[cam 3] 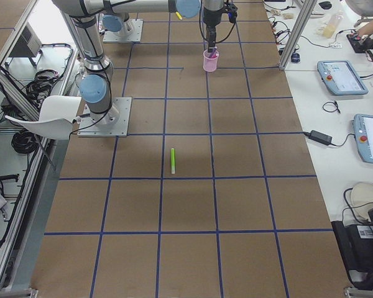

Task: Insert purple and pink pens into pink cup

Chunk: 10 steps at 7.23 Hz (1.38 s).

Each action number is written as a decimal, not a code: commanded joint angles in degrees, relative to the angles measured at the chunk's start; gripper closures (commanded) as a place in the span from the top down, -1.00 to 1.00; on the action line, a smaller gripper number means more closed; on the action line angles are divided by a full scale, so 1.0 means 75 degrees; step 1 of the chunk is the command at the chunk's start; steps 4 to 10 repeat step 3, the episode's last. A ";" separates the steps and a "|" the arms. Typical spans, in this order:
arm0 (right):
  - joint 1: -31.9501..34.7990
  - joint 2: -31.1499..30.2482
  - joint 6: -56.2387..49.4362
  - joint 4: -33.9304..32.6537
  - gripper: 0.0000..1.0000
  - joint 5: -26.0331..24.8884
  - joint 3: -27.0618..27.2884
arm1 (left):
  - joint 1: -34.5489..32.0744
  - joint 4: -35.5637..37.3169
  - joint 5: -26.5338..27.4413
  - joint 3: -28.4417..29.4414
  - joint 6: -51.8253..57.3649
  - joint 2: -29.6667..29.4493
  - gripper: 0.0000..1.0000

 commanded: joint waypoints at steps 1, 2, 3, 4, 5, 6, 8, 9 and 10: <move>0.0023 -0.0001 0.0012 0.0000 1.00 -0.0010 0.0045 | 0.0017 0.0035 0.0002 -0.0013 0.0037 0.0005 1.00; 0.0000 0.0011 -0.0069 0.0000 1.00 0.0025 0.0092 | -0.0018 0.0035 0.0002 -0.0025 0.0025 -0.0006 1.00; 0.0023 0.0000 -0.0070 0.0000 1.00 0.0025 0.0081 | -0.0007 0.0023 0.0013 -0.0025 0.0060 0.0005 1.00; 0.0023 0.0000 -0.0070 0.0000 1.00 0.0025 0.0081 | -0.0007 0.0023 0.0013 -0.0025 0.0060 0.0005 1.00; 0.0023 0.0000 -0.0070 0.0000 1.00 0.0025 0.0081 | -0.0007 0.0023 0.0013 -0.0025 0.0060 0.0005 1.00; 0.0023 0.0000 -0.0070 0.0000 1.00 0.0025 0.0081 | -0.0007 0.0023 0.0013 -0.0025 0.0060 0.0005 1.00; 0.0023 0.0000 -0.0070 0.0000 1.00 0.0025 0.0081 | -0.0007 0.0023 0.0013 -0.0025 0.0060 0.0005 1.00; 0.0023 0.0000 -0.0070 0.0000 1.00 0.0025 0.0081 | -0.0007 0.0023 0.0013 -0.0025 0.0060 0.0005 1.00; 0.0023 0.0000 -0.0070 0.0000 1.00 0.0025 0.0081 | -0.0007 0.0023 0.0013 -0.0025 0.0060 0.0005 1.00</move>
